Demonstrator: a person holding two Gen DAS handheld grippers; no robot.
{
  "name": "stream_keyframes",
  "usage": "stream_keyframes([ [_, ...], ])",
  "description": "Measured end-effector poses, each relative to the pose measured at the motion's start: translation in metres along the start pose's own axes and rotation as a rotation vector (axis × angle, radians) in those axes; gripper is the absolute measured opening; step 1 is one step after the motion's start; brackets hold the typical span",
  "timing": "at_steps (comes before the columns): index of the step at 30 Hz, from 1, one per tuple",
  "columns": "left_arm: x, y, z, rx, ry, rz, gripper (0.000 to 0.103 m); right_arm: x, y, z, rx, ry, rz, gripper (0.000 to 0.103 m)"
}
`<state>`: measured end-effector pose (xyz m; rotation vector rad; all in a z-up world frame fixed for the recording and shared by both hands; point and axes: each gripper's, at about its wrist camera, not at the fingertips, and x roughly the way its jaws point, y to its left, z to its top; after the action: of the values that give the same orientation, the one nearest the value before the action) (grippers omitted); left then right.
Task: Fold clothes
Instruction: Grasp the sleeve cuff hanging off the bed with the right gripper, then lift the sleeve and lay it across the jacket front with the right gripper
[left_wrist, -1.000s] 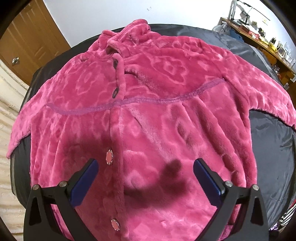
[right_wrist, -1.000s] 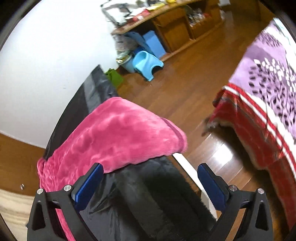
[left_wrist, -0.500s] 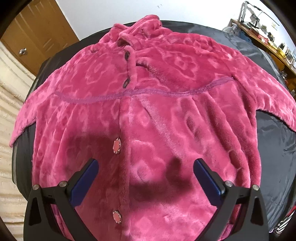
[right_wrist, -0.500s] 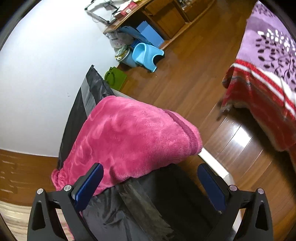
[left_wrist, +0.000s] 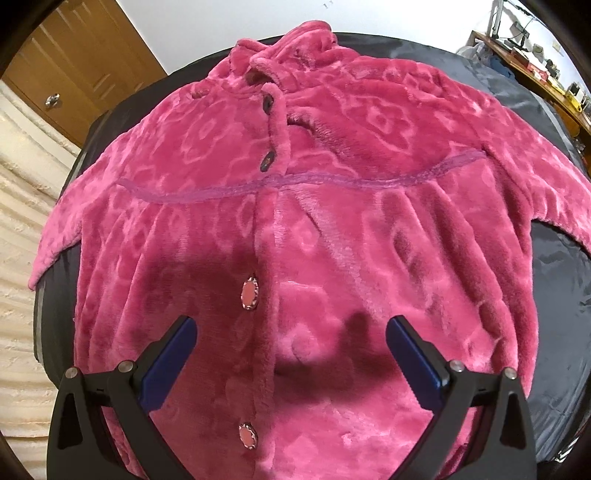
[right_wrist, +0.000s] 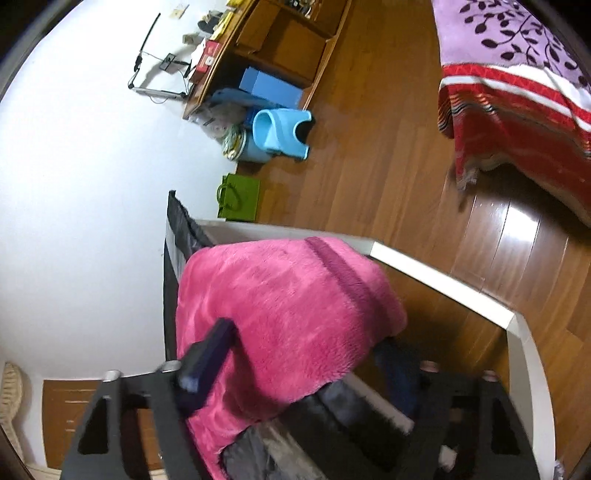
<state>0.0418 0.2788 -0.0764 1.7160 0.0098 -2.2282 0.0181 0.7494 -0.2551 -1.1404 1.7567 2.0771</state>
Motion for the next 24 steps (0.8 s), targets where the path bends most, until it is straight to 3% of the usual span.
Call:
stream_keyframes([
  [8, 0.009, 0.0, 0.004, -0.002, 0.025, -0.017, 0.103, -0.004, 0.013, 0.004, -0.051, -0.058, -0.006, 0.037],
  [12, 0.013, 0.002, 0.006, -0.006, 0.032, -0.03, 0.103, -0.017, 0.03, 0.008, -0.11, -0.112, -0.018, 0.026],
  [18, 0.019, 0.005, 0.008, -0.011, 0.044, -0.05, 0.103, -0.034, 0.074, 0.008, -0.241, -0.155, -0.002, 0.02],
  [24, 0.021, 0.021, 0.016, -0.047, 0.045, -0.106, 0.103, -0.044, 0.14, -0.015, -0.445, -0.175, 0.018, 0.015],
])
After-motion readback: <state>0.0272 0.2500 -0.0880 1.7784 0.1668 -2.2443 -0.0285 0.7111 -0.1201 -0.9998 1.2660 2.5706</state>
